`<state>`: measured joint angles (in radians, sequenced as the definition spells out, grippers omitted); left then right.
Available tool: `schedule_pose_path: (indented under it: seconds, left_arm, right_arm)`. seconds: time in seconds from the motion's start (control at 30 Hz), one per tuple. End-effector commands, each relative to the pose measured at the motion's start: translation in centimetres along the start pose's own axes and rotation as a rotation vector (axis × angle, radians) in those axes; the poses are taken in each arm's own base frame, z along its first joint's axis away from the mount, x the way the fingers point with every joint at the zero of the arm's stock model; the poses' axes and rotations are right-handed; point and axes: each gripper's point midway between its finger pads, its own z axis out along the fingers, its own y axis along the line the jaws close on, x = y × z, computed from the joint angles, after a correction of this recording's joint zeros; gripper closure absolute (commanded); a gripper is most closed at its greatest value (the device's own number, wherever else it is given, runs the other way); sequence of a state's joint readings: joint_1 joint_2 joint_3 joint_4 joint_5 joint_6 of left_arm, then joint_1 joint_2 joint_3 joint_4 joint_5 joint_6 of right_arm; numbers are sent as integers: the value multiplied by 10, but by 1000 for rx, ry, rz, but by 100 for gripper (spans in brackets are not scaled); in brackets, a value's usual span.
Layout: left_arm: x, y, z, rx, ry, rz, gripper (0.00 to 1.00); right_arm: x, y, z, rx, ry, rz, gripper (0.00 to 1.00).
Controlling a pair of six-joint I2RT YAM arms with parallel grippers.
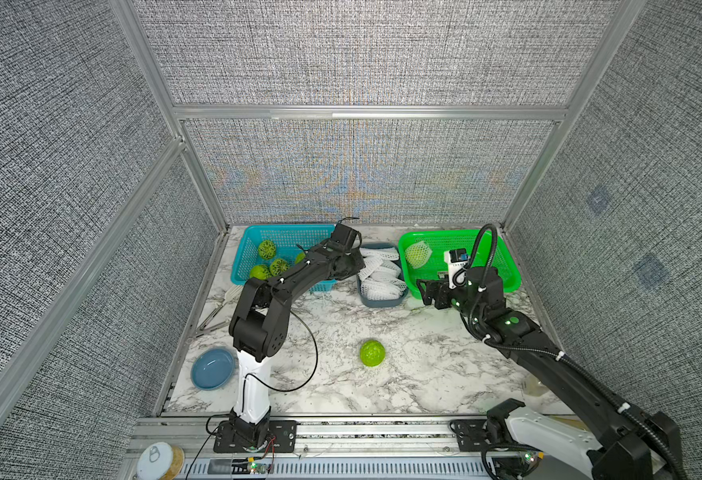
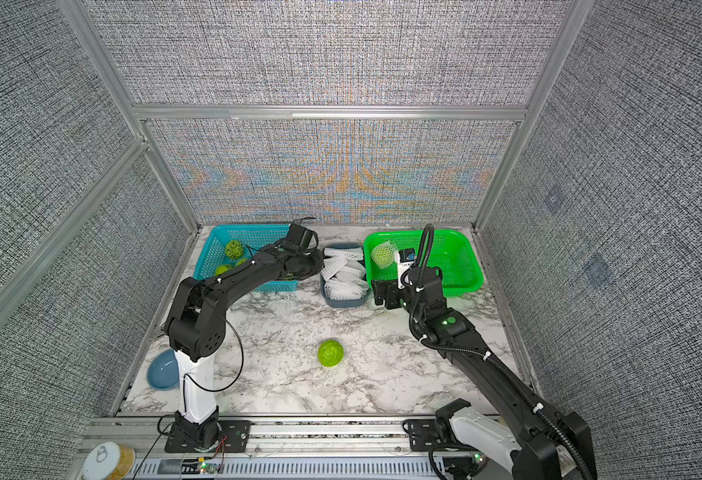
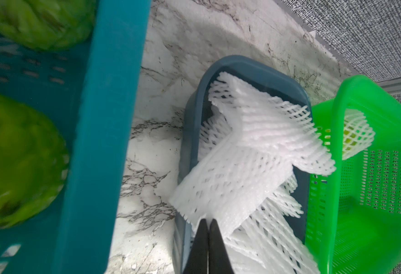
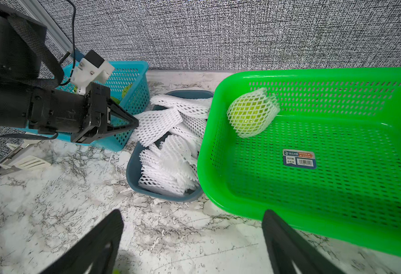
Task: Sleeve custard apples in foam nets
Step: Pick up the foam net from the storage box.
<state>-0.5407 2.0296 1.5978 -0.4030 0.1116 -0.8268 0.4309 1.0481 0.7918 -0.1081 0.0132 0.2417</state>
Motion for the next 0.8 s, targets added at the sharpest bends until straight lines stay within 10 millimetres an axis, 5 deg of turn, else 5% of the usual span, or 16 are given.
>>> schedule_pose_path:
  seconds: [0.0,0.27,0.5,0.77]
  left_arm:
    - [-2,-1,-5,5,-12,7,100]
    - [0,-4,-12,9,-9,25,100]
    - [-7,-18,-41,41,-45,62,100]
    - [15,-14,-52,48,-14,82,100]
  right_arm:
    - [-2,2,-1,-13,-11,15,7]
    - [1,2,1,-15,-6,26,7]
    - [4,2,4,-17,4,33,7]
    - [2,3,8,-19,0,41,7]
